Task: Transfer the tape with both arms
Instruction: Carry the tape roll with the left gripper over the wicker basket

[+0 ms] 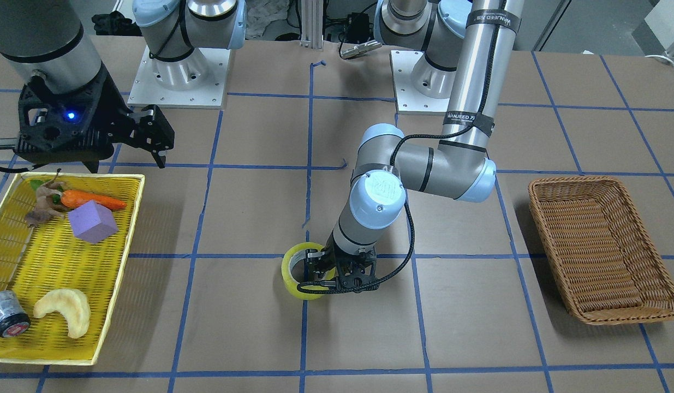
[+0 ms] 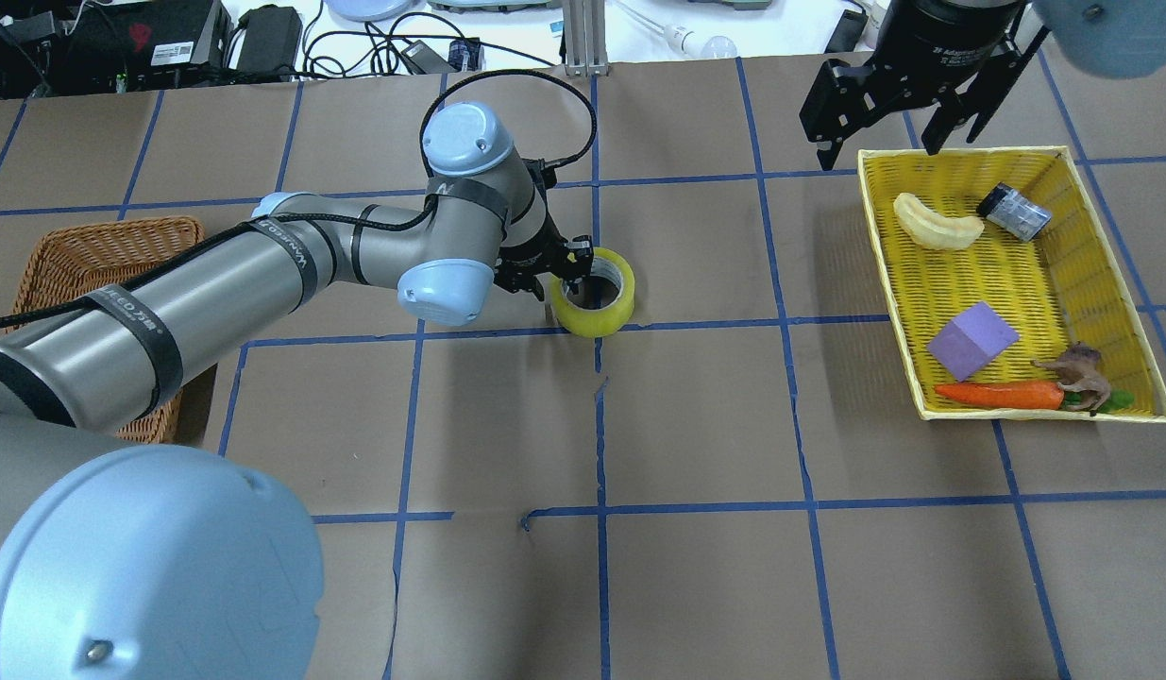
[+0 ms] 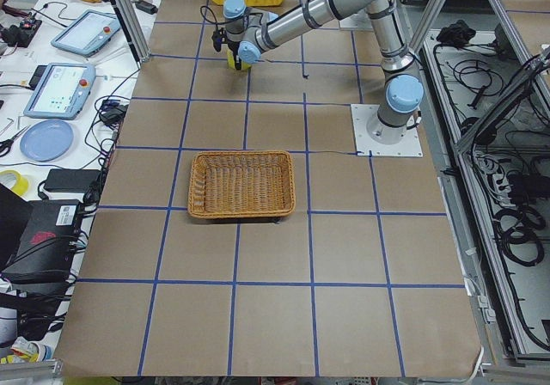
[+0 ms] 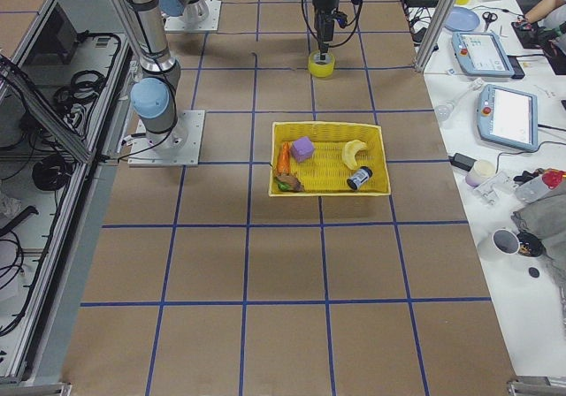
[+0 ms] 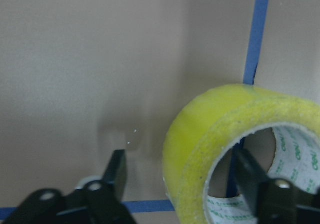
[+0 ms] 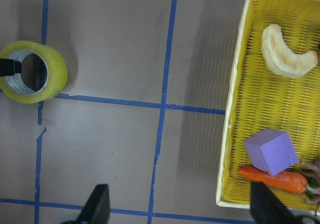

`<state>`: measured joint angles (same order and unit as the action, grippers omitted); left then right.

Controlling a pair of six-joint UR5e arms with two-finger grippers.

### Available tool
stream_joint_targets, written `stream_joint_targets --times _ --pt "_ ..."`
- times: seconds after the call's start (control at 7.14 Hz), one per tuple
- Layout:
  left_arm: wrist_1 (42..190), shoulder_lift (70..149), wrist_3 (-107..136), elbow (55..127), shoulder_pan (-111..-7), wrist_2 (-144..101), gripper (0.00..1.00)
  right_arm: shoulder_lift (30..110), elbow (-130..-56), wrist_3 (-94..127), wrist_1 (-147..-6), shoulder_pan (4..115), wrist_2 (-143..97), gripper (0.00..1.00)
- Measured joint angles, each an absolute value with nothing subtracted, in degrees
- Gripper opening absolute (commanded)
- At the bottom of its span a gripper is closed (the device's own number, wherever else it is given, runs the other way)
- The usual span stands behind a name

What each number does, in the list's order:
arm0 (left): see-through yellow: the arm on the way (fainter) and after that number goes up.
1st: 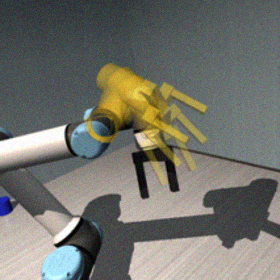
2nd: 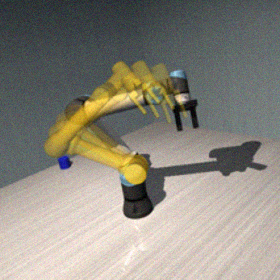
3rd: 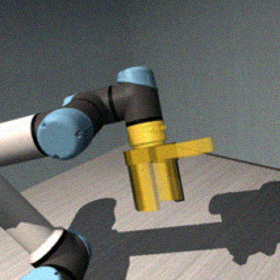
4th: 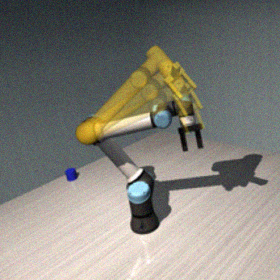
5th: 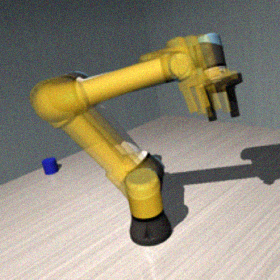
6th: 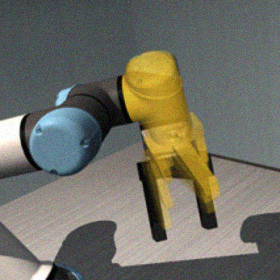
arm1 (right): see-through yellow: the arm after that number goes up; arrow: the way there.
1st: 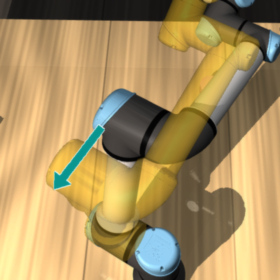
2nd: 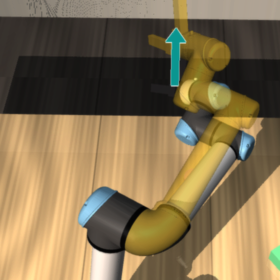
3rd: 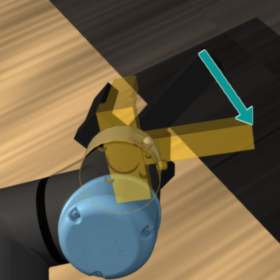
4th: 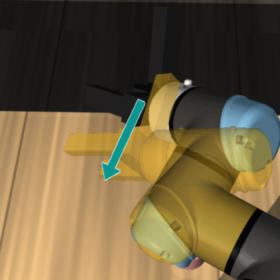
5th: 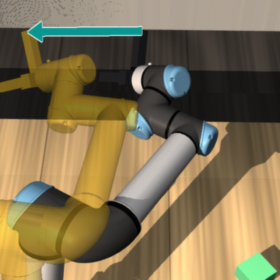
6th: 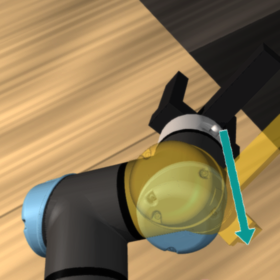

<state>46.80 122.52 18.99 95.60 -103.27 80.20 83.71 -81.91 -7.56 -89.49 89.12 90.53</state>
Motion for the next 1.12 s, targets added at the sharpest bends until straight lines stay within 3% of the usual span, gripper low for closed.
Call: stream_joint_targets --times 0.28,0.56,0.84,1.12 --pt "50.68 120.71 19.1 93.8 -102.98 80.24 0.0 83.68 -81.91 -7.64 -89.6 89.12 90.43 1.0" --pt "62.27 118.37 18.37 86.8 -101.84 81.7 0.0 83.67 -81.91 -7.7 -89.55 89.16 90.53 1.0" --pt "76.7 115.72 10.34 78.57 -94.4 84.11 0.0 83.7 -81.89 -7.65 -89.56 89.18 90.22 1.0" --pt "83.99 113.07 -4.91 76.32 -83.83 88.27 0.0 83.73 -81.89 -7.65 -89.63 89.2 89.96 1.0"
